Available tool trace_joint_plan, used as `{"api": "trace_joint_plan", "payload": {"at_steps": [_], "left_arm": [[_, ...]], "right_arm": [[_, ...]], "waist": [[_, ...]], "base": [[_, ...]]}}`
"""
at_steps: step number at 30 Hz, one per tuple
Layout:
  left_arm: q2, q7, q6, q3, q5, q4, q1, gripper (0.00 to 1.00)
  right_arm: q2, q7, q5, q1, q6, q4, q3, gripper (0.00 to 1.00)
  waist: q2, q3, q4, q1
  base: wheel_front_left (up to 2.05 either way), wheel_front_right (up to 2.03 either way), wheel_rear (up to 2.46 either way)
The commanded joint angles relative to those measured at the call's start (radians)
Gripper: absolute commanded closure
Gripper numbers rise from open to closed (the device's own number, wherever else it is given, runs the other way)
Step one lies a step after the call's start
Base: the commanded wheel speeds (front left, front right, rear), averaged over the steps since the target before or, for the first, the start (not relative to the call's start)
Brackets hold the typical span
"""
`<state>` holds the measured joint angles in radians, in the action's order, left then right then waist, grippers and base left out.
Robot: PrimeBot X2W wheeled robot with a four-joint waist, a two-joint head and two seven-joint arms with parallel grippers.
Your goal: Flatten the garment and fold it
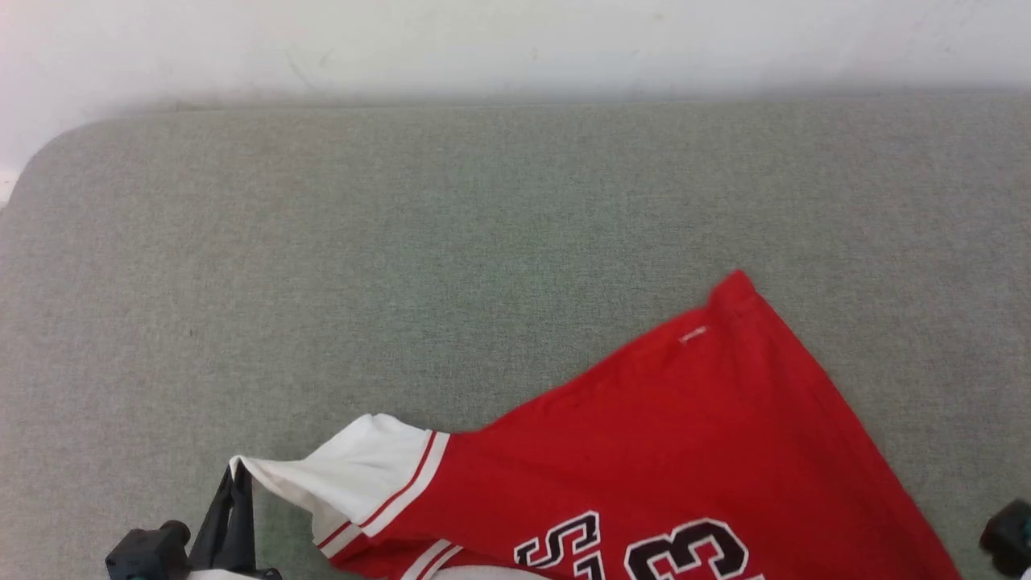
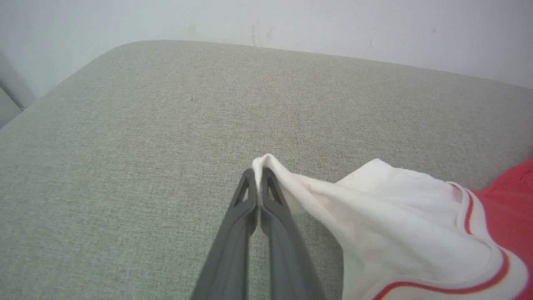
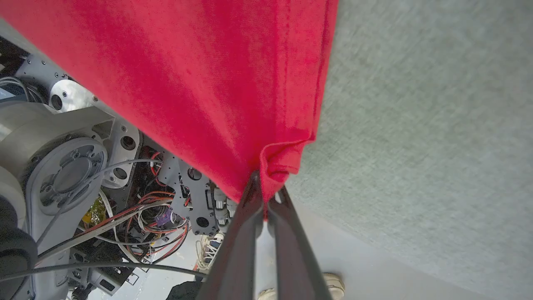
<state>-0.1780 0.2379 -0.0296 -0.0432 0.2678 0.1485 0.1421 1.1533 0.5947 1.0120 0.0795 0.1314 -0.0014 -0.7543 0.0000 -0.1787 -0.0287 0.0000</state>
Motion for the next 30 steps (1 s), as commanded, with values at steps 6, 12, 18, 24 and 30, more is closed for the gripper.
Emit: {"api": "trace_joint_plan", "payload": {"at_steps": [6,12,18,24,30], "left_arm": [[-0.01,0.0,0.008,0.005,0.013,0.009,0.001,1.0],[-0.011,-0.002,0.01,0.014,0.014,0.009,0.003,1.0],[-0.007,-0.003,0.008,0.034,0.012,0.007,-0.016,1.0],[0.005,0.002,0.003,0.059,0.009,0.003,-0.049,1.0],[0.018,0.01,-0.005,0.08,0.007,0.012,-0.099,1.0]], "right_arm": [[-0.075,-0.05,-0.033,-0.044,-0.001,0.041,0.082,0.0],[-0.096,-0.085,-0.063,0.044,-0.001,-0.026,0.249,0.0],[-0.125,0.007,-0.128,0.205,-0.001,-0.124,0.319,0.0],[-0.217,0.187,-0.204,0.431,-0.001,-0.108,0.233,0.0],[-0.327,0.313,-0.276,0.635,-0.001,0.068,0.089,0.0]], "waist": [[0.0,0.007,0.0,0.0],[0.0,0.021,-0.005,0.0],[0.0,0.007,-0.029,0.0],[0.0,-0.039,-0.066,0.0],[0.0,-0.093,-0.109,0.0]], "base": [[0.0,0.0,0.0],[0.0,0.0,0.0],[0.0,0.0,0.0],[0.0,0.0,0.0],[0.0,0.0,0.0]]}}
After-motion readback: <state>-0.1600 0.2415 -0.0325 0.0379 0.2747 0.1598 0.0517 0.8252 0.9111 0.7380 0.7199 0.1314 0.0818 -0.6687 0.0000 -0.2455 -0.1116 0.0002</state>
